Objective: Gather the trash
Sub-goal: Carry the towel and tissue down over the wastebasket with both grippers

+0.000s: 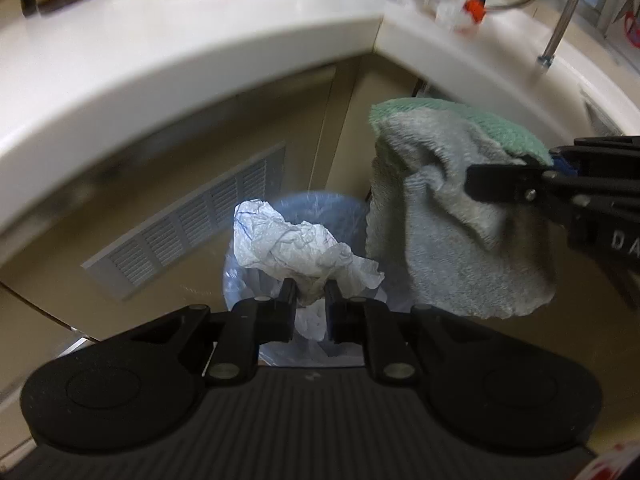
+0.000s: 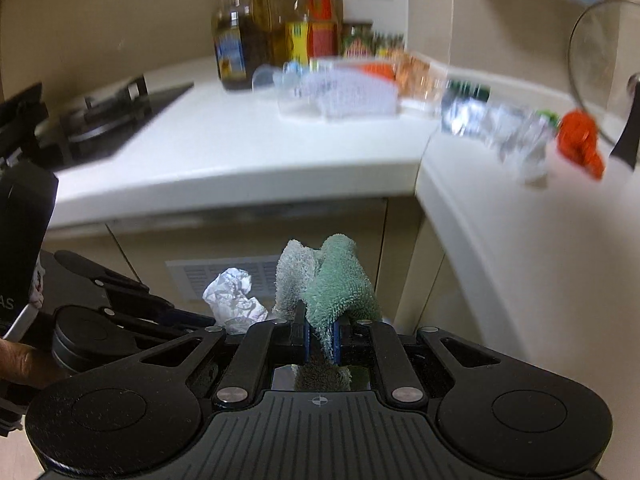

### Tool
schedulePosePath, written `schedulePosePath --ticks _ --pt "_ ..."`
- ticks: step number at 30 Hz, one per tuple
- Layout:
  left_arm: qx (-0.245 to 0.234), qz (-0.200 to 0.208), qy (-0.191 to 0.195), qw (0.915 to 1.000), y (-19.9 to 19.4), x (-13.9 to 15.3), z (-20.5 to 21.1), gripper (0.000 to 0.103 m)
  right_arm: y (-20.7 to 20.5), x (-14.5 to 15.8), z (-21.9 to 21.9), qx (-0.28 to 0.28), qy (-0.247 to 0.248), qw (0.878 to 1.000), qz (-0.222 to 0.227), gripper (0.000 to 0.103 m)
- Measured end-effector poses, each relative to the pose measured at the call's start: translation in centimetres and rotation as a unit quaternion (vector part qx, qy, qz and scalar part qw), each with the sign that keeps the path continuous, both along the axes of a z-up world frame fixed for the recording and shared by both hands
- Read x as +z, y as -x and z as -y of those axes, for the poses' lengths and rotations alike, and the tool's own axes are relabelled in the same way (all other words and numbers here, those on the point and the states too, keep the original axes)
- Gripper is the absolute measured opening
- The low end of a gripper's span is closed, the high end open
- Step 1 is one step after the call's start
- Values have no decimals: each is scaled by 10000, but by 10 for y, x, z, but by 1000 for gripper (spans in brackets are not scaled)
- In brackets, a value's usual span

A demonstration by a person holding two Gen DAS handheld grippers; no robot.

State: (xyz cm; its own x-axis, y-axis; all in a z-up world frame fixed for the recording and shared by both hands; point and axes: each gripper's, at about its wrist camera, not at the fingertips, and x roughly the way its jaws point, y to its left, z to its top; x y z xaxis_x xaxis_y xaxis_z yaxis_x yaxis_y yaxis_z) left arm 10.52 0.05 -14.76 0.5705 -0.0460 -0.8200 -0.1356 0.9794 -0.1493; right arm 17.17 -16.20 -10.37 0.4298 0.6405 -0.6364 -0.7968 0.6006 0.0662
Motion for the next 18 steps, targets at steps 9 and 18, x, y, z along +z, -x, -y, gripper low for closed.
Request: schedulePosePath --ticks 9,18 --pt "-5 -530 116 9985 -32 -61 -5 13 -27 -69 -14 -5 497 9982 -339 10" --pt "-112 -814 178 9965 -50 -97 -1 13 -45 -111 -20 -86 704 9948 -737 10"
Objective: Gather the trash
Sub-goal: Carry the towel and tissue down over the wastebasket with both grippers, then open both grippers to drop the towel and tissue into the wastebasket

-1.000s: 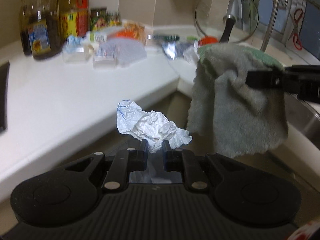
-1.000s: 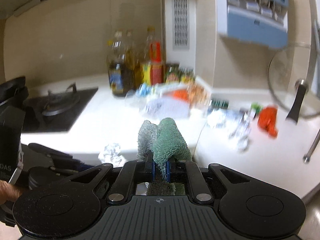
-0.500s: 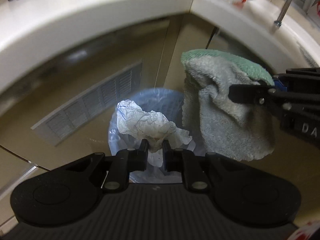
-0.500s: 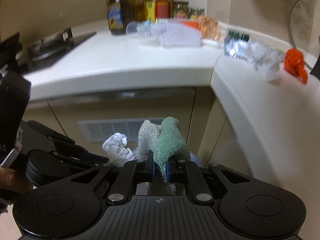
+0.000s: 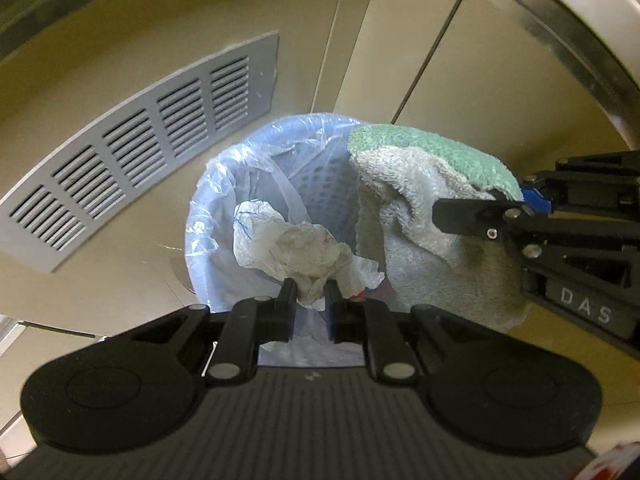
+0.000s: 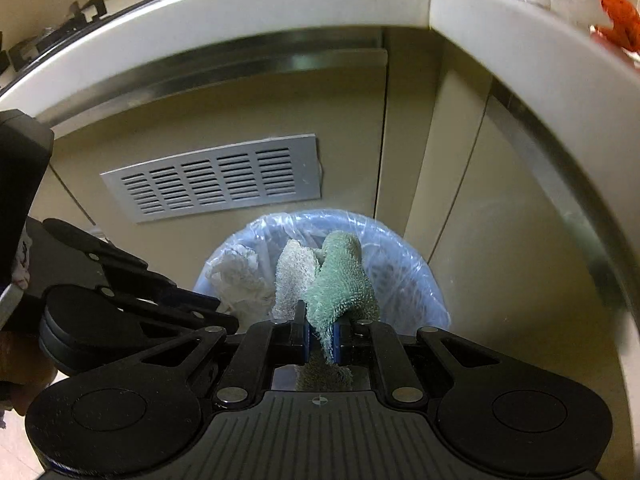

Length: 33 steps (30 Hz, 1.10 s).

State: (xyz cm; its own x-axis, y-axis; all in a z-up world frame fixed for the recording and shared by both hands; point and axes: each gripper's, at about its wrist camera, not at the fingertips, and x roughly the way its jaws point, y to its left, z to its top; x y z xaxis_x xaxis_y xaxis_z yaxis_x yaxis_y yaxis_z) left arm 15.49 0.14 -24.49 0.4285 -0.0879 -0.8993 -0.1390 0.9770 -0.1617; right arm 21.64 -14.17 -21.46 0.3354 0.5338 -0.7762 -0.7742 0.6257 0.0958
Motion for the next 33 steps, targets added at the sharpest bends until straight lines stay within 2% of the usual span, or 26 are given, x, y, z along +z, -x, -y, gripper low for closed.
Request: schedulePosePath --ticks 8,10,11,12,33 --pt "-25 -57 -22 10000 -9 -9 5 15 -7 -6 -6 -48 37 10000 -55 10" --pt "4 -47 -112 9999 -10 -9 5 23 -9 -7 -7 -72 40 9999 -70 10" --pt "29 -44 -147 9999 -10 -9 4 32 -10 -7 -7 -82 45 9999 -75 10" --pt "51 -57 -150 9999 -11 -10 4 37 -11 -8 -8 -85 50 9999 -79 10" --pt "328 -52 -208 9992 10 5 -12 37 -16 -26 -16 60 230 9996 -171 11"
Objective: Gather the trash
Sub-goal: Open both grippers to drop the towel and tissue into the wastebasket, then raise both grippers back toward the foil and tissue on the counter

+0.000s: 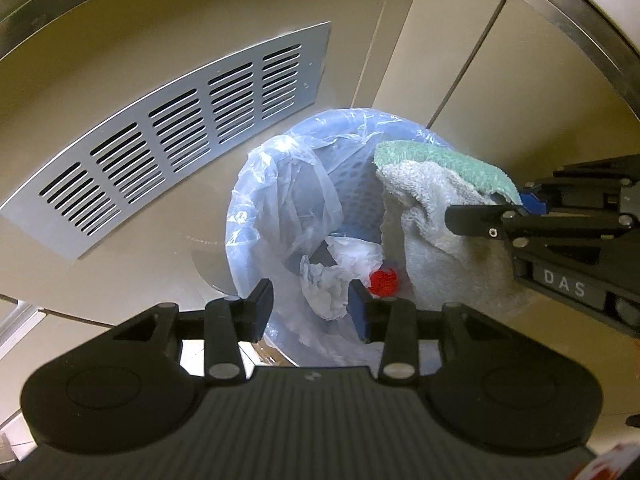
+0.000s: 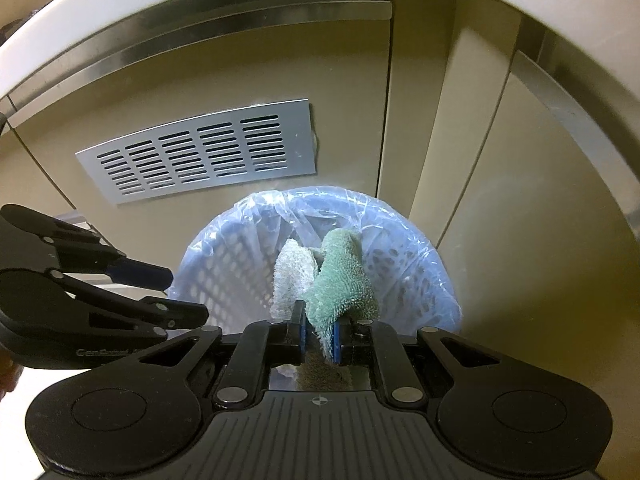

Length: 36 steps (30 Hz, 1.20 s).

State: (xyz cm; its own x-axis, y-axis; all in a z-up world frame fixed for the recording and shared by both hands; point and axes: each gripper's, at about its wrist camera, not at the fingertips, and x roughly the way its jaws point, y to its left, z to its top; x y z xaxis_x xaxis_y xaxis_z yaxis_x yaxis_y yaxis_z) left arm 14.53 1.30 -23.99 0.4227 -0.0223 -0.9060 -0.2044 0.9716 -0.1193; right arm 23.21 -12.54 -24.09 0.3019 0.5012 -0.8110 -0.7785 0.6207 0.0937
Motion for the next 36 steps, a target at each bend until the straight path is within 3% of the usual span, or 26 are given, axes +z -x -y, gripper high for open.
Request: schedulePosePath --ticks 2,3,4,5,7,21,31,36 --pt "19 -6 -10 10000 1 -1 -1 37 0 -3 -2 5 7 10000 -44 11" --pt "36 -7 -9 10000 2 -1 -2 37 -1 -5 -2 -2 22 10000 -64 19" --pt "49 -9 -11 10000 3 -1 -2 37 -1 -6 -2 -18 21 10000 -73 28" --pt "61 -10 -18 10000 3 -1 -3 37 -2 -6 -2 -41 -4 10000 -68 55" --pt "81 -9 -25 10000 4 -1 -4 37 -1 -5 2 -101 -128 9999 3 67" --pt "276 179 -122 9994 24 27 -12 37 13 17 5 -196 -127 9997 81 67" --pt "299 710 -125 9969 50 96 -8 48 45 93 17 -437 -485 9971 399 67" --pt "281 1124 -67 9932 60 138 -9 62 60 143 27 -717 -741 9917 768 67"
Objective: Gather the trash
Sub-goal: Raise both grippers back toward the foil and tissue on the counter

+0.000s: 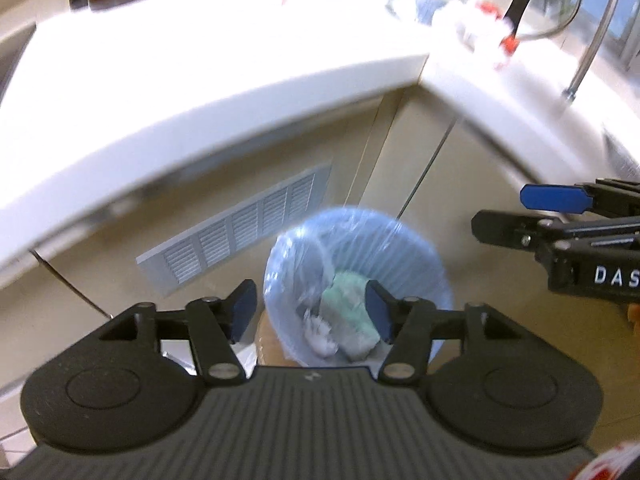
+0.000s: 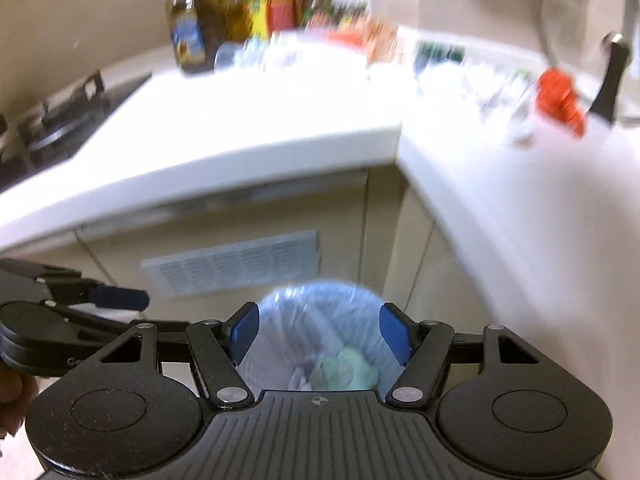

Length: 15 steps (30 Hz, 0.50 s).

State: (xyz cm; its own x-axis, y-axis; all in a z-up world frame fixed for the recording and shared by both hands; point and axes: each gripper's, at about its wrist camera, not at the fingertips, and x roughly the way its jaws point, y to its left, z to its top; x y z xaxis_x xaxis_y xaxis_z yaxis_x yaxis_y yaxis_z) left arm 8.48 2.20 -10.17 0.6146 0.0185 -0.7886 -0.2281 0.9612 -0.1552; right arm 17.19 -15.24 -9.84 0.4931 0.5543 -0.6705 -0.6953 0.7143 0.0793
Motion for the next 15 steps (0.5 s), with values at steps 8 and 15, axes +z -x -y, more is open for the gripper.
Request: schedulePosePath --ticks 8,15 --pt "-64 696 -37 9975 3 58 -7 77 4 62 18 -644 -412 9957 515 73" --pt "-170 1057 -233 9940 -16 89 -11 89 -6 92 39 -1147 -552 9879 883 77"
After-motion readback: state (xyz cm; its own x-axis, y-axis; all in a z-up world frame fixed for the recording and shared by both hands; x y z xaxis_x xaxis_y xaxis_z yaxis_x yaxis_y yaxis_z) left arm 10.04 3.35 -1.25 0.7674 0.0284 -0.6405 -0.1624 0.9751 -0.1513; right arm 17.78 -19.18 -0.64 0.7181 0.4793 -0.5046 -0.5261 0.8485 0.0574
